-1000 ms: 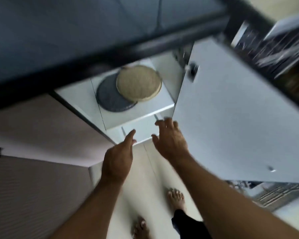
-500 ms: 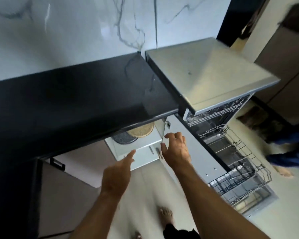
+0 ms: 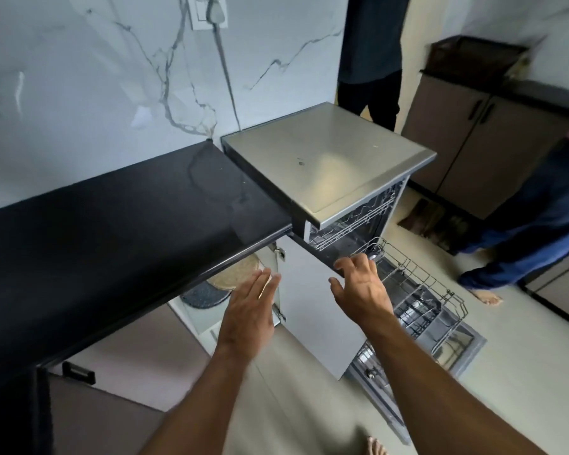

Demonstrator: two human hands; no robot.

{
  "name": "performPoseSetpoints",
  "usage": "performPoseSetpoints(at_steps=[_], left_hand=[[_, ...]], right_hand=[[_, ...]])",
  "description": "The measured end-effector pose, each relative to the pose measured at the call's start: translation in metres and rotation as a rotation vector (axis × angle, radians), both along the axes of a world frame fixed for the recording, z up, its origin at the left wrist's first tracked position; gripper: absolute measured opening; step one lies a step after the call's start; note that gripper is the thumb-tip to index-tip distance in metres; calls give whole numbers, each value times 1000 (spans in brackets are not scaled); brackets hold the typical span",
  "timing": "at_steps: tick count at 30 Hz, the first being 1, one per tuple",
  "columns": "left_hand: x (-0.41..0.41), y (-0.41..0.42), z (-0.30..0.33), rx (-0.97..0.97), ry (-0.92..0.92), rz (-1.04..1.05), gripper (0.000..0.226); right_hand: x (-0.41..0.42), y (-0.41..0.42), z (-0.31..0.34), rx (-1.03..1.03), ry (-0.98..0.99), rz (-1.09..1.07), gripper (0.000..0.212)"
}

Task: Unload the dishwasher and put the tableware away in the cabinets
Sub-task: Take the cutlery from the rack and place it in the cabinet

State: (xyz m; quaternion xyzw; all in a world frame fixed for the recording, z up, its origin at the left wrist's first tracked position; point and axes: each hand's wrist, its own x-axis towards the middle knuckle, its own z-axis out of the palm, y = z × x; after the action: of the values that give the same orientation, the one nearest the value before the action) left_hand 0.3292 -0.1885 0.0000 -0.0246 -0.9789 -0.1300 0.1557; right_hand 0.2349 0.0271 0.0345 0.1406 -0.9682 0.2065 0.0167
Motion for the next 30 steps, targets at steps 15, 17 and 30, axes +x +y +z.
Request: performPoseSetpoints(at_steps=[15, 17, 30], left_hand=[[-124, 176, 0, -79, -2, -84, 58], [-135, 207, -6, -104, -33, -143, 59], [-199, 294, -42, -125, -243, -165, 57]], right_hand=[[-75, 203, 6, 71, -133, -72, 56], [-87, 234, 5, 63, -167, -75, 56], [-165, 315, -65, 29, -319, -174, 53]])
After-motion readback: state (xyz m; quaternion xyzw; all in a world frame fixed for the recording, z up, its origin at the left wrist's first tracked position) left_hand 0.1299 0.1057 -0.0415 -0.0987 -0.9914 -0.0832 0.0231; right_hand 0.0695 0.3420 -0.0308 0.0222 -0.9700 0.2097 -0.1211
